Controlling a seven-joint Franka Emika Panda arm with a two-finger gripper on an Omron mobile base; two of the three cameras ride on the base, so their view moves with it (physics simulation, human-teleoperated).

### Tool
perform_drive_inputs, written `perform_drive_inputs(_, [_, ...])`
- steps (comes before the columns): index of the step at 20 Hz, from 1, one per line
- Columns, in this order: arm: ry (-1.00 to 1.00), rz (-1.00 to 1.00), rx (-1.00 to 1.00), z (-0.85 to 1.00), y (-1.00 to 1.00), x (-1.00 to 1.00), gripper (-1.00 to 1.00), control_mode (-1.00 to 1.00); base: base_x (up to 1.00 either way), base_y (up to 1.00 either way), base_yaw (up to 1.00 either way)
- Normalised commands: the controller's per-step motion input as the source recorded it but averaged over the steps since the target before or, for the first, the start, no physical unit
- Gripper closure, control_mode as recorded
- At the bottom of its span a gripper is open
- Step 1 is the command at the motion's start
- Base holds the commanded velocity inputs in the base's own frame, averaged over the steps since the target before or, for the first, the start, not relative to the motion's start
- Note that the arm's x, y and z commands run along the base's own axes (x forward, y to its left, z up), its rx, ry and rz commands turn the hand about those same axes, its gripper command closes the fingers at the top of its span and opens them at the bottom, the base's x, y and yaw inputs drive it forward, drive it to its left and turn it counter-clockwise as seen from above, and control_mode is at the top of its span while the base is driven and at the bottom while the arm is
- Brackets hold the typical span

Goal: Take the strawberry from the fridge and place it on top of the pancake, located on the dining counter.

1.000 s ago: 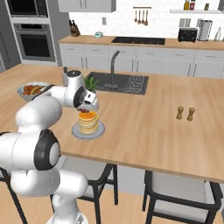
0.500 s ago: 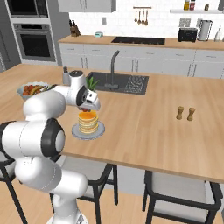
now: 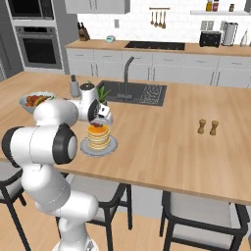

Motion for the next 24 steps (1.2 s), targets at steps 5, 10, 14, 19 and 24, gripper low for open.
perform_drive_inputs(5, [0.0,0.0,0.0,-0.17,0.0,0.01,1.0,-1.0,0.0,0.0,0.0])
perform_drive_inputs(10, [0.0,0.0,0.0,-0.18,0.0,0.0,1.0,-1.0,0.0,0.0,0.0])
perform_drive_inputs(14, [0.0,0.0,0.0,-0.2,0.0,0.0,1.0,-1.0,0.0,0.0,0.0])
perform_drive_inputs(19, [0.0,0.0,0.0,-0.19,0.0,0.0,1.0,-1.0,0.0,0.0,0.0])
perform_drive_inputs(24, [0.0,0.0,0.0,-0.1,0.01,-0.15,-1.0,-1.0,0.0,0.0,0.0])
